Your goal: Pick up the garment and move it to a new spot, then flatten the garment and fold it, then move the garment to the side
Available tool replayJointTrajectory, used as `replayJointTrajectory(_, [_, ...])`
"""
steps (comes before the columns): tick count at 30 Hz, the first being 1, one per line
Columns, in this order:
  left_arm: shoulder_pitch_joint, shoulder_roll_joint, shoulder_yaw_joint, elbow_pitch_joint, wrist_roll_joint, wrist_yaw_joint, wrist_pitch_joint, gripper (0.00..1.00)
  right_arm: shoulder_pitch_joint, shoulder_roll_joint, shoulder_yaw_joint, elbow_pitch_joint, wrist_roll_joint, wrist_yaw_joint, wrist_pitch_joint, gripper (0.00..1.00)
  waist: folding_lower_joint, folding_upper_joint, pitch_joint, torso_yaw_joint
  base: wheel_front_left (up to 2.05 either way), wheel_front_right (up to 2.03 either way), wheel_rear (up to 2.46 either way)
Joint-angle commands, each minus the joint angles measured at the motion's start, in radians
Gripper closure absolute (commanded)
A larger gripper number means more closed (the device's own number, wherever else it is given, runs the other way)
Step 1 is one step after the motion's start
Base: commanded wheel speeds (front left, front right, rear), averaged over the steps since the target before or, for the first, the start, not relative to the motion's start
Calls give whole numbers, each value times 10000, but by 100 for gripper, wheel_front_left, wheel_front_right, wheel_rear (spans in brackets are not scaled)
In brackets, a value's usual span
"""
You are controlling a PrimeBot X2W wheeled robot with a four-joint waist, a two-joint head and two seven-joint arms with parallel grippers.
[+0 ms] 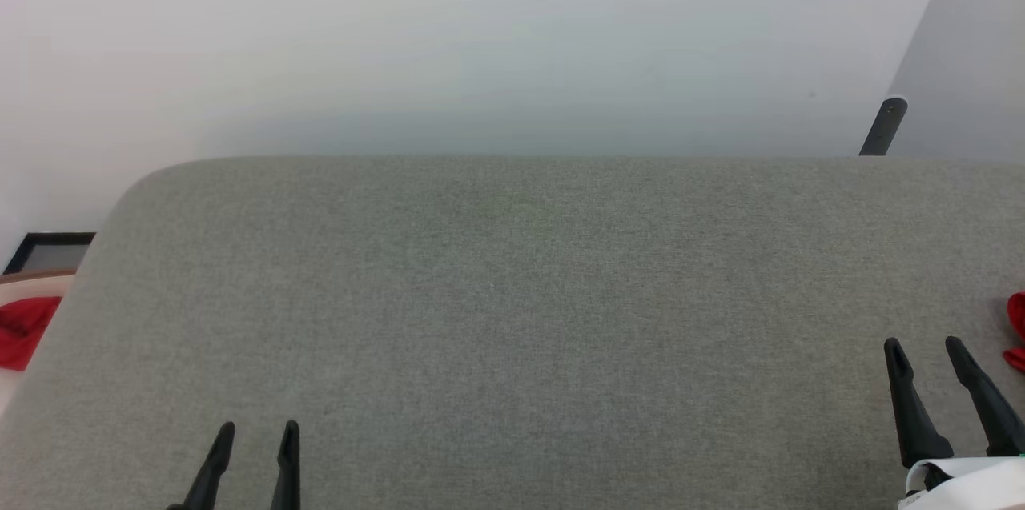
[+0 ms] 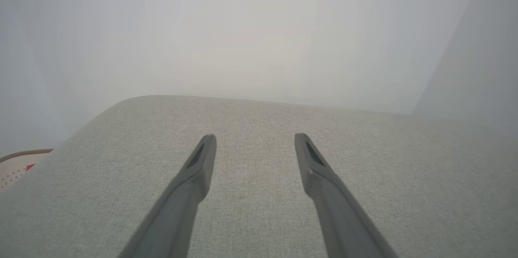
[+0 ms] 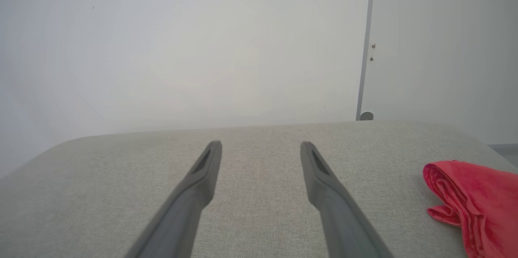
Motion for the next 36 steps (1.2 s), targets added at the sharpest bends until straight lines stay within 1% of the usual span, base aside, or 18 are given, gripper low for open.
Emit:
replayJointTrajectory(1, [59,56,-22,14,-88,-63,9,0,143,64,-39,-65,-85,-11,58,0,0,0,3,4,0,0,0])
replayJointTrajectory(7, [-71,160,-124,71,-152,-69,53,0,187,238,-130,-268,-190,-11,176,0,0,0,15,1,0,0,0])
replayJointTrajectory(9, [-78,210,-153,94,-55,0,70,0,214,263,-141,-295,-188,-11,206,0,0,0,14,-4,0,0,0])
replayJointTrajectory(25, [-220,198,-198,183,-102,120,18,0,243,310,-80,-354,-2,-11,290,0,0,0,34,-36,0,0,0])
replayJointTrajectory(26, [-116,199,-218,177,-79,99,54,100,159,273,-73,-311,-38,0,295,100,0,0,35,-36,0,0,0])
replayJointTrajectory(31, [1,5,-312,608,-130,97,112,100,244,490,-1,146,7,0,323,100,0,0,38,-38,0,0,0])
replayJointTrajectory(36, [-233,-77,-236,742,-1057,80,368,100,106,598,-66,290,849,0,459,100,0,0,52,-31,0,0,0])
